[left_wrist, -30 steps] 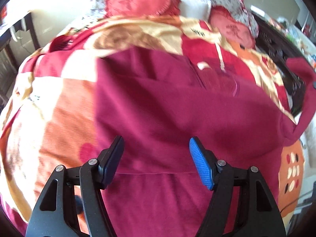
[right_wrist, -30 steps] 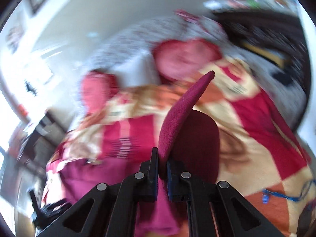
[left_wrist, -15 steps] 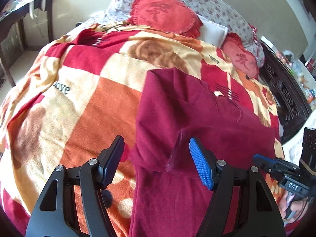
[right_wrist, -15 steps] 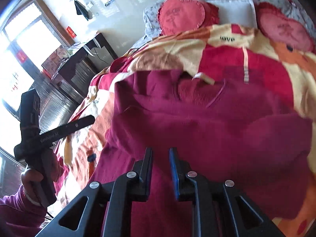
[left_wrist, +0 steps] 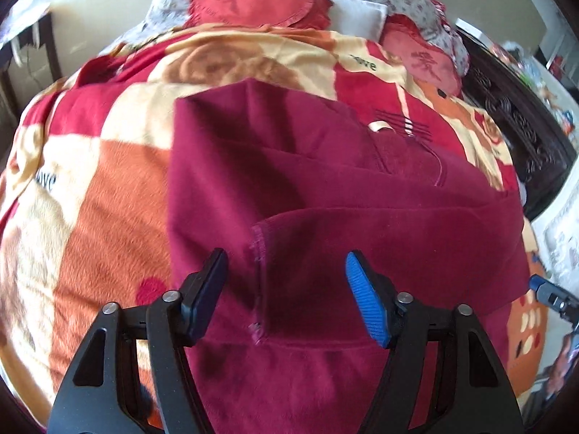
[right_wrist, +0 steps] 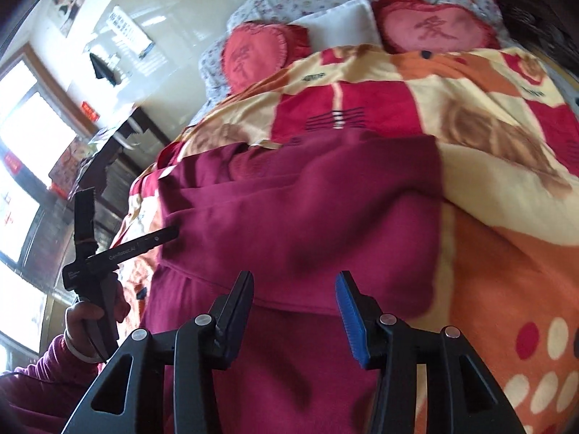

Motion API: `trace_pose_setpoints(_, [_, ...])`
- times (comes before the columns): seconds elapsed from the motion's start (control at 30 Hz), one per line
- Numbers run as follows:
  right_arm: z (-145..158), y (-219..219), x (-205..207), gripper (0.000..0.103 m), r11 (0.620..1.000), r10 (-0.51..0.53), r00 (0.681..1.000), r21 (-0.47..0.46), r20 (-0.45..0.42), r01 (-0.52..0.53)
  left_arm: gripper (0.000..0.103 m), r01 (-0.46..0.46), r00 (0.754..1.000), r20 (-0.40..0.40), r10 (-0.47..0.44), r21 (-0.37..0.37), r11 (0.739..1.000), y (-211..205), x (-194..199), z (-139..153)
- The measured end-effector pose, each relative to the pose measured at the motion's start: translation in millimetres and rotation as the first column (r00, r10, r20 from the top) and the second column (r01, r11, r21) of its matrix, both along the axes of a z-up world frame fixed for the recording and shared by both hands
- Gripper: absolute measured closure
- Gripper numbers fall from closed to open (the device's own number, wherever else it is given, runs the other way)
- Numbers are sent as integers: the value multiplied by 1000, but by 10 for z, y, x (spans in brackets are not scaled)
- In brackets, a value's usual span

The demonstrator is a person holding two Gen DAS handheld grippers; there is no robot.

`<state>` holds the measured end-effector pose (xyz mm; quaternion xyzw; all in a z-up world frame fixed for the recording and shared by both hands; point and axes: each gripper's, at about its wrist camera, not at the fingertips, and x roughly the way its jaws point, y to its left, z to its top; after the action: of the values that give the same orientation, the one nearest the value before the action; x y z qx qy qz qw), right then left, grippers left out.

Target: Fold small clothes

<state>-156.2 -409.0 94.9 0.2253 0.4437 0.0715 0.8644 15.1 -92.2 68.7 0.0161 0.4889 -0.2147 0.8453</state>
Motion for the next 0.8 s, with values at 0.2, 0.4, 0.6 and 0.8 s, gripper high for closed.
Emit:
trace_pose_setpoints(0.2, [-116, -330, -122, 58, 992, -123, 992, -22, -16, 123, 92, 25, 1000, -7, -25, 2, 1000, -43, 51, 105])
trace_pose_setpoints(0.4, [-116, -459, -18, 58, 979, -188, 982, -85, -17, 185, 93, -21, 999, 30, 23, -57, 998, 147, 269, 422])
trace_pose_setpoints(0.6, [-117, -491, 164, 58, 973, -226, 974, -55, -19, 225, 93, -31, 995, -99, 18, -130, 991, 274, 220, 320])
trace_pose_setpoints(0.8, [67, -5, 311, 58, 998, -59, 997, -11, 51, 60, 59, 20, 988, -148, -34, -95, 995, 174, 10, 69])
